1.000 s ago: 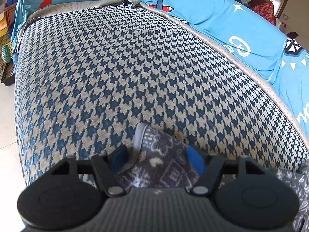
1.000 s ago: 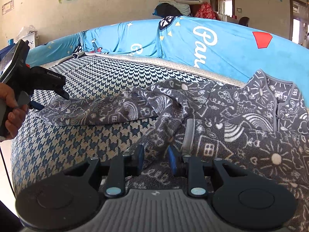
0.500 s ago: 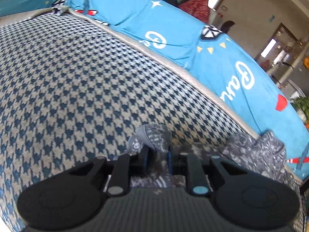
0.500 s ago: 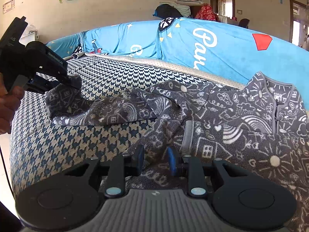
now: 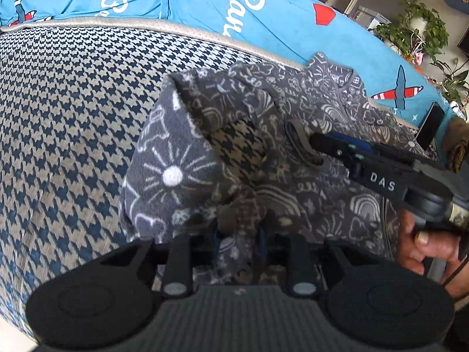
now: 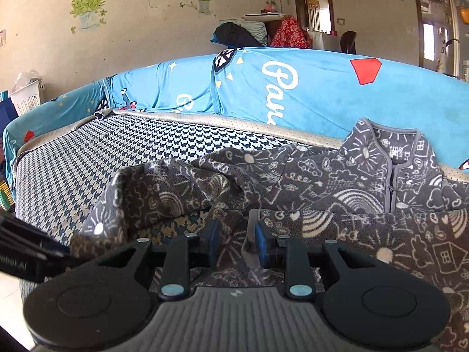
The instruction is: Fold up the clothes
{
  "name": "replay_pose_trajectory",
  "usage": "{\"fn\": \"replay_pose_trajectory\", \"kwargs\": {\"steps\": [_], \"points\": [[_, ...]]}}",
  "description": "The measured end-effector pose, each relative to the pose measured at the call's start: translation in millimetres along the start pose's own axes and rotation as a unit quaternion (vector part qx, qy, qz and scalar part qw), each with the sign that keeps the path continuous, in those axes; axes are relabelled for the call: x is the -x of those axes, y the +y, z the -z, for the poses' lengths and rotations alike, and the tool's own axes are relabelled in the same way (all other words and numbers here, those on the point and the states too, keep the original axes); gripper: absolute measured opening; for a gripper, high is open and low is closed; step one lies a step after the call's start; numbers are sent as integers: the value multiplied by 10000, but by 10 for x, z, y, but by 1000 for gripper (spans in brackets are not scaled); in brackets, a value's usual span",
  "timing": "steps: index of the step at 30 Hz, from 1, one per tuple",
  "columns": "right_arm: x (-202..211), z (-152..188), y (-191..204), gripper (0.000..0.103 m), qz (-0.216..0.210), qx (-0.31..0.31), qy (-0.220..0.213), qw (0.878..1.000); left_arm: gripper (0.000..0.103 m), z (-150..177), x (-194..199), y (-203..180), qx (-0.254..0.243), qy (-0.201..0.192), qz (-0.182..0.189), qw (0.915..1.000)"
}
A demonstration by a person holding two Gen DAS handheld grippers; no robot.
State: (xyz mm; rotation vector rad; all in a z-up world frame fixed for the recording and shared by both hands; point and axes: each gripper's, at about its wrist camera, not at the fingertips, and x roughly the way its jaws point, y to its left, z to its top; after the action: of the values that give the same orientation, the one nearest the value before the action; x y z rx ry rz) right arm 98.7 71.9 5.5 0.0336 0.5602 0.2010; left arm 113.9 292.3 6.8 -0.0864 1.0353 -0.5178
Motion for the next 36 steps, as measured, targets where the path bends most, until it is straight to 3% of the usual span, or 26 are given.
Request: {"fn": "replay_pose_trajectory", "kwargs": {"steps": [3,6,9,13,18,25,26,27,29,32,36], "points": [[17,-2,3,26,-347,-229,8,9991,24,117,13,-37,28,130,-37,9999],[-10,22,2,27,-864,-600,150,9943,31,217,76,-46,49,171,-106,9998],[-50,69,46,32,-1252,-773,295,9887,47,308,187,-35,97,155,-151,9997],[-118,123,133,36,-1631,-974,428,9809,79,283,400,89,429,-143,-453,9980],[-235,169,301,39,-1836,-980,678,9758,81,314,452,409,1337,-245,-599,9889],[-344,271,506,40,-1635,-618,819,9812,84,455,494,610,1925,-288,-578,9792],[-335,273,521,37,-1597,-564,811,9822,85,473,504,628,1996,-331,-635,9773],[-325,276,536,26,-1558,-511,803,9832,85,464,492,623,2014,-361,-717,9762],[-289,297,538,20,-1558,-512,794,9833,85,440,492,623,1928,-422,-947,9757],[-174,312,574,18,-1609,-522,722,9829,96,433,516,669,1884,-517,-1176,9737],[145,372,654,18,-1888,-889,564,9764,96,485,642,862,2381,-817,-1107,9614]]}}
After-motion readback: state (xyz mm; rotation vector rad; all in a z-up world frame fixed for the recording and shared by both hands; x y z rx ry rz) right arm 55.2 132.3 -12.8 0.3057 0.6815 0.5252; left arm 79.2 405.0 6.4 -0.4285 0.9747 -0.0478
